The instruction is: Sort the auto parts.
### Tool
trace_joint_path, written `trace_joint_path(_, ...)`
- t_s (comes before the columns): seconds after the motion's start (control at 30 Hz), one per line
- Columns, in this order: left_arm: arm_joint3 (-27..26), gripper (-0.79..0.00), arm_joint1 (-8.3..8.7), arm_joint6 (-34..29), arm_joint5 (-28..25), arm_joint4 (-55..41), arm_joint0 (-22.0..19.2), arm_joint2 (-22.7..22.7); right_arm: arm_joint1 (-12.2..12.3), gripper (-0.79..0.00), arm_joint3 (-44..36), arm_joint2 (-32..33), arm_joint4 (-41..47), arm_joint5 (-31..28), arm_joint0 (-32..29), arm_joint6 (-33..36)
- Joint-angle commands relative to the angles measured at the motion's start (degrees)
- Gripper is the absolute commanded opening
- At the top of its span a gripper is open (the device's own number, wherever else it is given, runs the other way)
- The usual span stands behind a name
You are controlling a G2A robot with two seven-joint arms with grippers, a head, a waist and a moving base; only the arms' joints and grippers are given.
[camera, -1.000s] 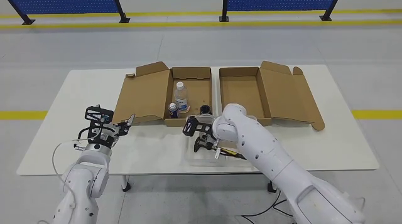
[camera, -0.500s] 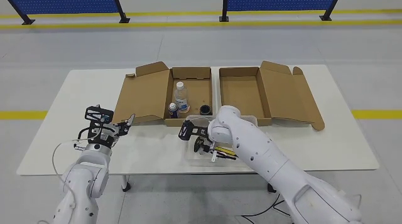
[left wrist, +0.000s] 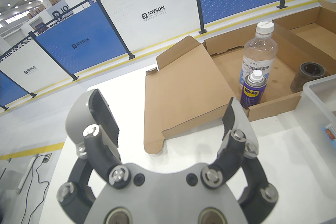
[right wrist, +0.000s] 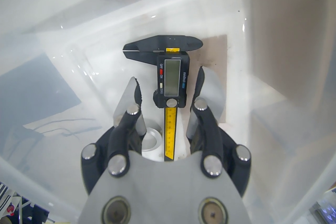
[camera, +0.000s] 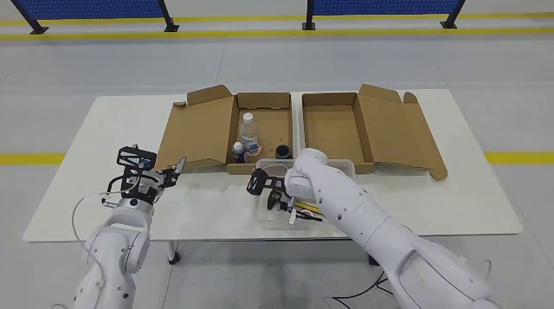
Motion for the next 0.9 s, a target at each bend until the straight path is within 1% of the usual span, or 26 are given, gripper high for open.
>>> trace_joint_path(0.0, 0.00, 0.000, 0.00, 0.00, 0.00, 0.00, 0.00, 0.00, -0.28, -0.366, 0.87, -0.21, 0.01, 0.23, 0.27, -0.29)
trace_joint_path(0.13, 0.00, 0.000, 0.00, 0.00, 0.00, 0.00, 0.00, 0.00, -0.81, -0.437, 2.50, -0.65, -0.33, 1.02, 0.80, -0.56)
trace_joint_path(0.2, 0.00, 0.000, 0.00, 0.00, 0.00, 0.00, 0.00, 0.00, -1.05, -0.456, 3.42, -0.82, -0.27, 0.75, 1.01, -0.72)
trace_joint_path(0.23, 0.00, 0.000, 0.00, 0.00, 0.00, 0.00, 0.00, 0.00, -1.18, -0.508, 3.82, -0.93, -0.24, 0.63, 1.12, -0.71)
trace_joint_path(0.27, 0.00, 0.000, 0.00, 0.00, 0.00, 0.00, 0.00, 0.00, -1.31, -0.539, 4.17, -1.04, -0.23, 0.57, 1.23, -0.78)
trace_joint_path(0.37, 0.00, 0.000, 0.00, 0.00, 0.00, 0.00, 0.00, 0.00, -1.71, -0.570, 5.11, -1.36, -0.13, 0.24, 1.55, -0.82)
trace_joint_path(0.4, 0.00, 0.000, 0.00, 0.00, 0.00, 0.00, 0.00, 0.00, -1.85, -0.622, 5.39, -1.43, -0.07, 0.20, 1.68, -0.85)
trace_joint_path(0.43, 0.00, 0.000, 0.00, 0.00, 0.00, 0.00, 0.00, 0.00, -1.97, -0.745, 5.66, -1.49, -0.03, 0.16, 1.79, -0.94)
trace_joint_path(0.47, 0.00, 0.000, 0.00, 0.00, 0.00, 0.00, 0.00, 0.00, -2.08, -0.785, 5.97, -1.54, 0.08, 0.00, 1.89, -1.01)
trace_joint_path(0.63, 0.00, 0.000, 0.00, 0.00, 0.00, 0.00, 0.00, 0.00, -2.47, -0.785, 7.31, -1.30, 0.64, -0.65, 2.68, -2.03)
trace_joint_path(0.87, 0.00, 0.000, 0.00, 0.00, 0.00, 0.00, 0.00, 0.00, -2.30, -0.785, 7.17, -0.34, 1.00, -1.32, 3.37, -2.59)
